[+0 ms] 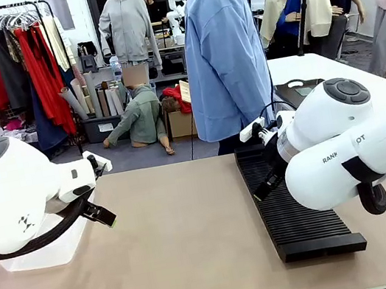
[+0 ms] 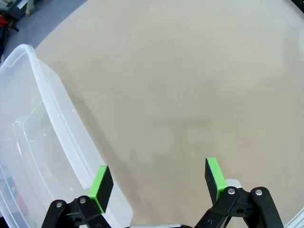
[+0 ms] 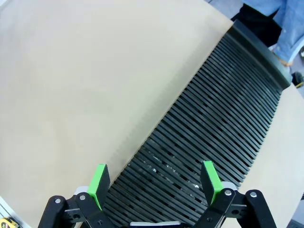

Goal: Sort PCBs into racks and boxes based on the side picked up.
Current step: Pick up the Blank PCB handed by the Human.

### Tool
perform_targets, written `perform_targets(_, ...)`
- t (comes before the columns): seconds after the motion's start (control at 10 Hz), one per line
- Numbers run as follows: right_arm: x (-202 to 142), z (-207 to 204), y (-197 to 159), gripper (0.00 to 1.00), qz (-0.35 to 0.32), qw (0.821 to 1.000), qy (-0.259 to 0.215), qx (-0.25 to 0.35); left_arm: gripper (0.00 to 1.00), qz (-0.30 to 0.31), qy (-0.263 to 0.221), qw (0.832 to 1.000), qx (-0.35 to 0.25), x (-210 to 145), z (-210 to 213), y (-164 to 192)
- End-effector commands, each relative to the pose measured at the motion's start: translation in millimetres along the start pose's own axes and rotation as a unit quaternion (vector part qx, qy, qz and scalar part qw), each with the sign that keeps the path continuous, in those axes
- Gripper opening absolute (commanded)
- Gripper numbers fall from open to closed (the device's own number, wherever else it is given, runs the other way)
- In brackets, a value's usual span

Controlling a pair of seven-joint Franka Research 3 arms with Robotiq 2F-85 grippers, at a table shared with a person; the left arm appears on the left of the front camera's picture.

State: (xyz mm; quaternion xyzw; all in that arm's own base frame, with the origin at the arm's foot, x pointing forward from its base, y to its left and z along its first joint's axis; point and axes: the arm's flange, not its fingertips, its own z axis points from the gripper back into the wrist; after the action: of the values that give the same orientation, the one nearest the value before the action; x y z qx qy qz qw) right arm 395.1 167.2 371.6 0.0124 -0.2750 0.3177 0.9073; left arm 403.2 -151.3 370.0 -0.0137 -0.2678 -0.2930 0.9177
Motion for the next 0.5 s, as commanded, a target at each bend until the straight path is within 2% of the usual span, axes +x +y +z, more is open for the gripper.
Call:
perform_targets(0.0, 0.0, 0.0, -0.1, 1.0, 0.0, 1.0, 0.0, 0.0, 1.0, 0.0, 0.0, 1.0, 0.0, 0.1, 0.2, 0.0)
perform_targets(0.4, 0.0, 0.0, -0.1, 1.0, 0.0, 1.0, 0.0, 0.0, 1.0, 0.0, 0.0, 1.0, 0.0, 0.1, 0.2, 0.0)
